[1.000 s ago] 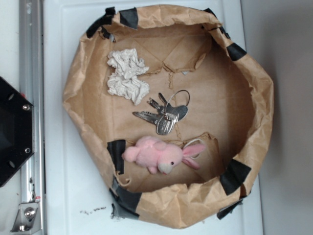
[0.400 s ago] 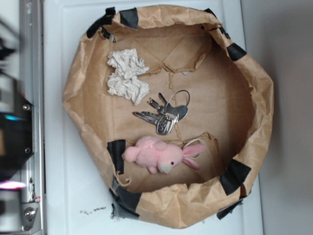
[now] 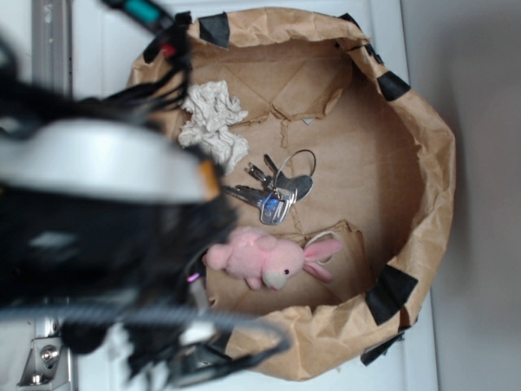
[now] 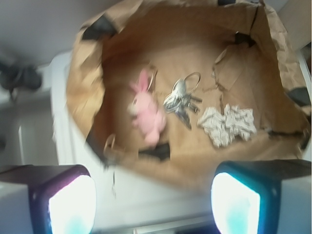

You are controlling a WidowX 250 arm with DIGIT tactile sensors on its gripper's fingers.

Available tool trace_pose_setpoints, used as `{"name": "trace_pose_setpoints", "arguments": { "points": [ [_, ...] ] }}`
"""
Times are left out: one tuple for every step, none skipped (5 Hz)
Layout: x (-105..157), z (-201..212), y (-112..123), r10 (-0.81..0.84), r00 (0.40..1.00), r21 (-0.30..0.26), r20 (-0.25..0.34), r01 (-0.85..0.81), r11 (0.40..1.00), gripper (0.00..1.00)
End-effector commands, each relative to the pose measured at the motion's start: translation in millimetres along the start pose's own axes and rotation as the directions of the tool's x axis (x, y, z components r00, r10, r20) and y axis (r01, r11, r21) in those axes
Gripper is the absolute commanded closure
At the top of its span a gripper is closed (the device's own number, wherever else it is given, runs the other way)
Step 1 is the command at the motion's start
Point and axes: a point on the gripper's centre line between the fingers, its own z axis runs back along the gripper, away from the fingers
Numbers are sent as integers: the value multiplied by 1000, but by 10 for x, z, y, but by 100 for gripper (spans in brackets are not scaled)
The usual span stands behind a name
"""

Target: Grab the silver keys.

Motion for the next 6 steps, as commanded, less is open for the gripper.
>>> {"name": "trace_pose_setpoints", "arguments": {
  "points": [
    [399,-359,519,382,910,-31,159,-382,923,0],
    [447,-513,685,395,899,16,187,-405,914,0],
    [447,-513,685,395,899,16,187,-405,914,0],
    [447,-513,685,395,899,16,187,-405,914,0],
    [447,-513,685,395,899,16,187,-405,914,0],
    [447,-513,685,395,899,16,187,-405,914,0]
  ]
}}
